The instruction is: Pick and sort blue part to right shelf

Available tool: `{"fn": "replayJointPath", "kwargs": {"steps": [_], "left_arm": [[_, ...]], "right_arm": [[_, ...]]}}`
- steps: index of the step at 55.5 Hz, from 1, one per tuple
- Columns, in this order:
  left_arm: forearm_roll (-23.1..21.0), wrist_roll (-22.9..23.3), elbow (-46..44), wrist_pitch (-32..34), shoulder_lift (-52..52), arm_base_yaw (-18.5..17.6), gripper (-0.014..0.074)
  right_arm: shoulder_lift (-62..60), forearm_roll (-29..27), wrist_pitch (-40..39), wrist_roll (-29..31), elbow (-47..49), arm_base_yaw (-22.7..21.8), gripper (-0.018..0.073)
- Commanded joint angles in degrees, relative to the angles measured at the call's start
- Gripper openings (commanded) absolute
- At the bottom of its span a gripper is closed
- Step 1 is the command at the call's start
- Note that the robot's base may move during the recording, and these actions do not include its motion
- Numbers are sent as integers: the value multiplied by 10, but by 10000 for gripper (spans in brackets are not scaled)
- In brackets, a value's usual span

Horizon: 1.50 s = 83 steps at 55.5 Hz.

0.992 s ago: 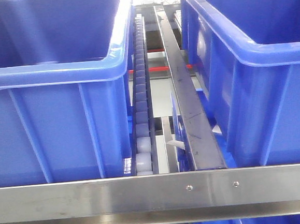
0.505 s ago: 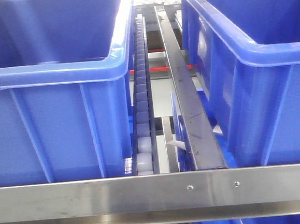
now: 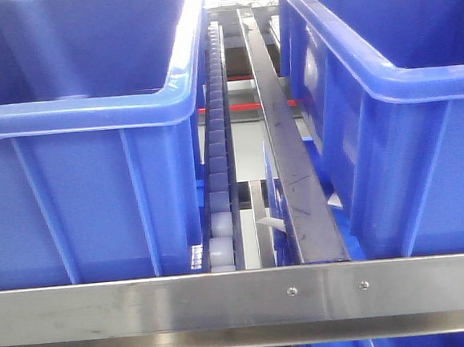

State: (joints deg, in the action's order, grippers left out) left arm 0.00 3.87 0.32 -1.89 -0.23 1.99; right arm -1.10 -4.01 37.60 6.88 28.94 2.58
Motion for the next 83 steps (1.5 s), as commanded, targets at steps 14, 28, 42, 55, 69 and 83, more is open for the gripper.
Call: {"fn": "replayJointPath", "kwargs": {"steps": [14, 28, 42, 55, 69, 83], "left_arm": [[-7, -2, 18, 59, -14, 1, 124], [-7, -2, 18, 59, -14, 1, 124], [-7, -2, 18, 59, -14, 1, 124], [-7, -2, 18, 59, -14, 1, 124], [-7, -2, 18, 59, -14, 1, 124], [-7, -2, 18, 59, -14, 1, 124]], "right_arm": [[5, -2, -49, 6, 14, -2, 59], [5, -2, -49, 6, 14, -2, 59], [5, -2, -49, 6, 14, -2, 59], [5, -8, -111, 1, -27, -3, 59], [5, 3, -278, -69, -176, -3, 59], [-6, -5, -425, -86, -286, -3, 59]]}}
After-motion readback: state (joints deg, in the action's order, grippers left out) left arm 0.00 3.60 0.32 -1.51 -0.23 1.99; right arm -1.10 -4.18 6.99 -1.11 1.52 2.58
